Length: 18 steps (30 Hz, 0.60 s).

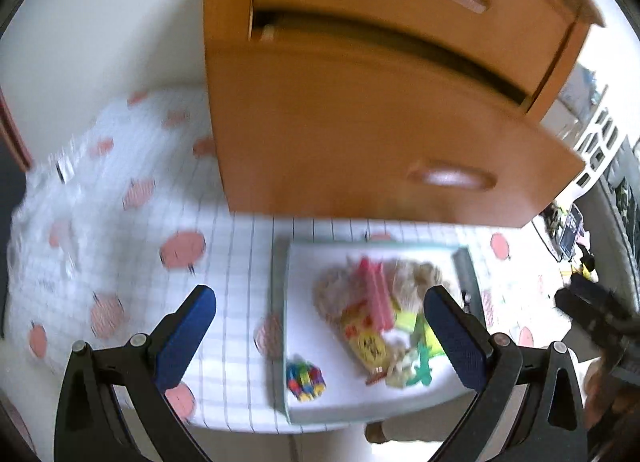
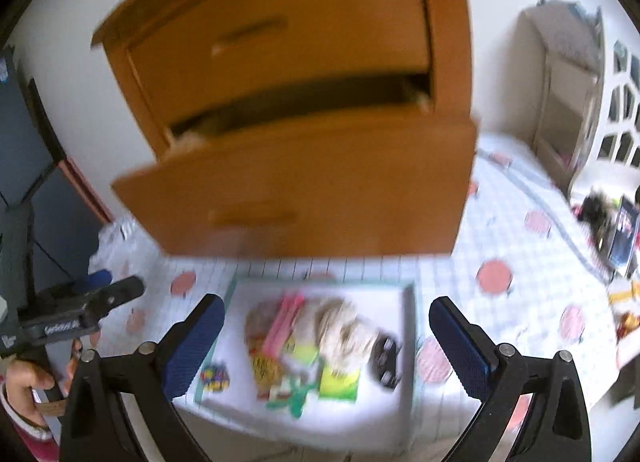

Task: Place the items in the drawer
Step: 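Move both tools back down over the tray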

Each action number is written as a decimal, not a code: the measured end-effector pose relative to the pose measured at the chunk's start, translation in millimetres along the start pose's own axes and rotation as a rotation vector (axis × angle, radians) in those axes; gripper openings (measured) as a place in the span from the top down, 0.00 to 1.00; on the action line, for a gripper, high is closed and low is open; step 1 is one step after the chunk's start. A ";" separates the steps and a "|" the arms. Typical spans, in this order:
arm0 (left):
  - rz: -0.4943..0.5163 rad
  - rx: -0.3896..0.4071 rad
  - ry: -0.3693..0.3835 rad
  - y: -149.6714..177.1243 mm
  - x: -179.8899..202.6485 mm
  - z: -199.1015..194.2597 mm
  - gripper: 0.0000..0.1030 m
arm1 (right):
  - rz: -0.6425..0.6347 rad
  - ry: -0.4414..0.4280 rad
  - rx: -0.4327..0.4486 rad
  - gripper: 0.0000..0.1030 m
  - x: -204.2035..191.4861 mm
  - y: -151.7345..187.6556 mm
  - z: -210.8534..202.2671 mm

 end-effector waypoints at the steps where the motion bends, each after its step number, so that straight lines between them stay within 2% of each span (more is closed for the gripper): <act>1: -0.012 -0.027 0.012 4.1 -1.8 8.8 0.00 | 0.006 -0.003 -0.029 0.00 -2.7 4.7 6.1; 7: -0.044 -0.144 0.018 22.7 -11.1 47.9 0.00 | 0.047 -0.001 -0.224 0.00 -9.9 27.5 56.9; 9: -0.055 -0.172 0.022 27.5 -14.1 57.5 0.01 | 0.052 -0.009 -0.278 0.04 -12.7 35.6 70.6; 18: -0.067 -0.265 0.058 45.5 -16.0 92.0 0.06 | 0.083 0.013 -0.440 0.12 -14.1 63.1 114.6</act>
Point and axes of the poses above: each gripper's, at about its wrist camera, not at the fingertips, and z roughly the way its jaws point, x to its right, y to its underside, the point moved 4 cm from there along z, roughly the way its jaws point, and after that the axes turned 15 degrees about -x, right-handed, at the moved point
